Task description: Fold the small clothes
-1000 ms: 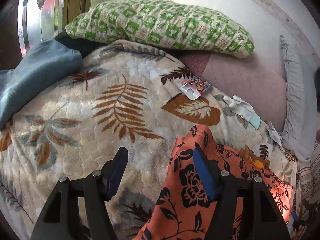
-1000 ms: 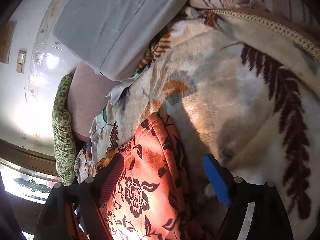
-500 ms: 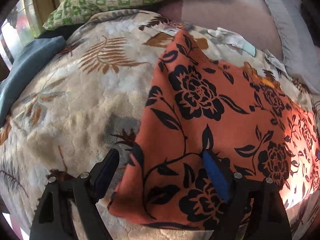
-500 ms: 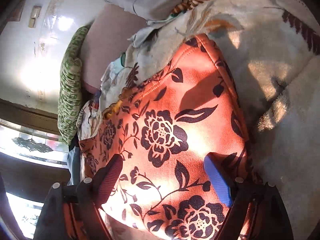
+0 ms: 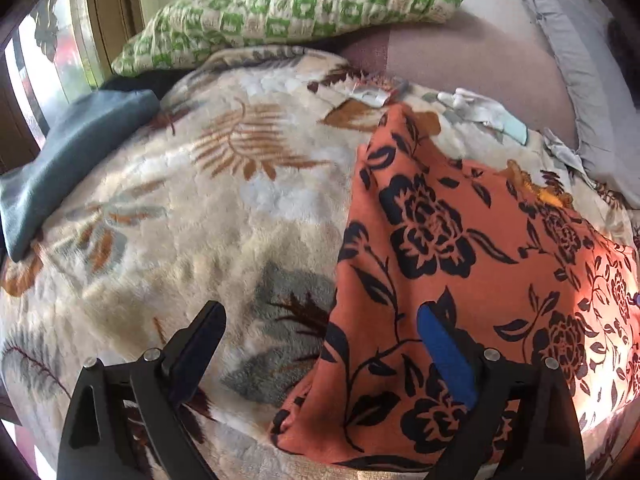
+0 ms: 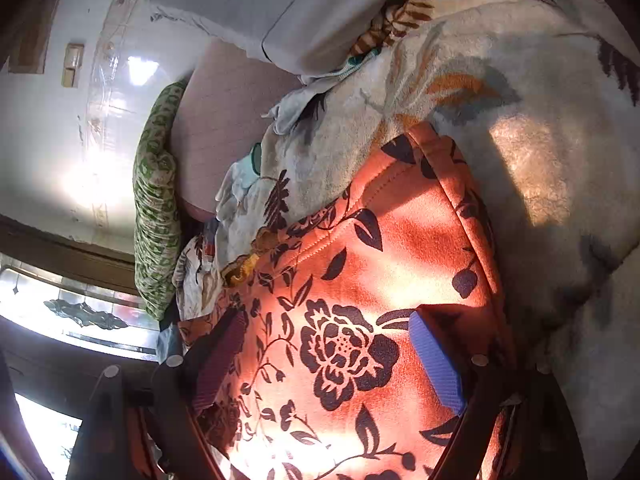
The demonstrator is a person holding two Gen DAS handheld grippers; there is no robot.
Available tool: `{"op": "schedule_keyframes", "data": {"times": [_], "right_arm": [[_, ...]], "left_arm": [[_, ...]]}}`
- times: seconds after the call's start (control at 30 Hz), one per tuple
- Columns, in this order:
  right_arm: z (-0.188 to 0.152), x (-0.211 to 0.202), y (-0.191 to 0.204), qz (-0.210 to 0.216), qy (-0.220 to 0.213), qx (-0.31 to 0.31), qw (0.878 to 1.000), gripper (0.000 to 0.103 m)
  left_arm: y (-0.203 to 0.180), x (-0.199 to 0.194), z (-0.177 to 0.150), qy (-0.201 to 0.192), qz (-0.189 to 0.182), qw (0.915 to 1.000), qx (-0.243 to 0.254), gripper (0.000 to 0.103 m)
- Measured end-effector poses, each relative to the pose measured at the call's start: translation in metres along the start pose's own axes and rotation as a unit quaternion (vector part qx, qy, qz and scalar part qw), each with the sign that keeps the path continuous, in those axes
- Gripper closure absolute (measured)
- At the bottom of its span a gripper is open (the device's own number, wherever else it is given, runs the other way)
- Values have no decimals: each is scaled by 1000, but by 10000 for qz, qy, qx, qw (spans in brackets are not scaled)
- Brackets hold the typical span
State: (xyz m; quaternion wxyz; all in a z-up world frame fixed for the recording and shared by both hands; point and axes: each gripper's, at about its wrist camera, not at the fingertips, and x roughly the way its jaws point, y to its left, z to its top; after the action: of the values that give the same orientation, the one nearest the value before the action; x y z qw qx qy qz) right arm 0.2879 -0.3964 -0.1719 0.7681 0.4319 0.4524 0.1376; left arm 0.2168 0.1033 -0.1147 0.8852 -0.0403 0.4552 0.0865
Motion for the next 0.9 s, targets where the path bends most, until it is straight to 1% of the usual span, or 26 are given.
{"op": "schedule_keyframes", "data": {"times": [0.07, 0.1, 0.13, 0.2, 0.27, 0.3, 0.37, 0.4, 0.43, 0.47, 0.5, 0.53, 0.57, 0.6, 0.63, 0.7, 0.77, 0.8, 0.9], "right_arm": [[-4, -17, 17, -4, -79, -357, 9993, 16], [-7, -25, 25, 49, -97, -559, 9984, 16], [-8, -32, 32, 87, -118, -700, 9974, 16], [-7, -39, 39, 69, -188, -733, 9971, 16], [-1, -38, 45, 176, -191, -786, 9966, 16], [2, -34, 47, 151, -197, -803, 9965, 16], [9, -21, 45, 141, -112, -798, 9966, 16], [12, -14, 42, 124, -74, -780, 9968, 16], [15, -5, 37, 80, -43, -753, 9971, 16], [18, 4, 30, 35, -3, -704, 9975, 16], [22, 13, 20, -24, 54, -612, 9981, 16], [25, 23, 6, -115, 130, -455, 9988, 16], [26, 29, -5, 2, 123, -274, 9995, 16], [26, 28, -10, 173, 18, -193, 9997, 16], [27, 27, -9, 223, 10, -210, 9995, 16], [28, 26, -3, 114, 123, -369, 9992, 16], [25, 18, 6, -47, 136, -429, 9990, 16], [21, 8, 12, -36, 63, -475, 9988, 16], [-2, -29, 31, 310, -142, -523, 9981, 16]], "left_arm": [[-1, -15, 12, -307, -65, 9995, 60, 6], [-3, -20, 20, -392, -114, 9991, 69, 6], [-6, -21, 28, -417, -212, 9989, 97, 6], [-15, -20, 44, -477, -387, 9980, 149, 6], [-24, -12, 58, -500, -458, 9974, 249, 6], [-28, -4, 65, -513, -484, 9972, 265, 6], [-33, 14, 77, -486, -324, 9980, 257, 6], [-33, 26, 81, -436, -262, 9984, 237, 6], [-33, 40, 86, -293, -221, 9991, 204, 6], [-32, 60, 88, -9, -12, 9998, 190, 6], [-29, 80, 88, 308, 366, 9988, 142, 7], [-20, 97, 86, 565, 563, 9968, -44, 6], [-8, 105, 85, 627, 374, 9965, -406, 5], [0, 107, 83, 642, 218, 9953, -689, 4], [3, 105, 83, 621, 209, 9950, -749, 4], [0, 94, 83, 518, 305, 9959, -678, 5], [0, 70, 81, 271, 331, 9974, -577, 6], [1, 55, 79, 116, 296, 9981, -522, 6], [10, 8, 63, -299, 198, 9987, -367, 6]]}}
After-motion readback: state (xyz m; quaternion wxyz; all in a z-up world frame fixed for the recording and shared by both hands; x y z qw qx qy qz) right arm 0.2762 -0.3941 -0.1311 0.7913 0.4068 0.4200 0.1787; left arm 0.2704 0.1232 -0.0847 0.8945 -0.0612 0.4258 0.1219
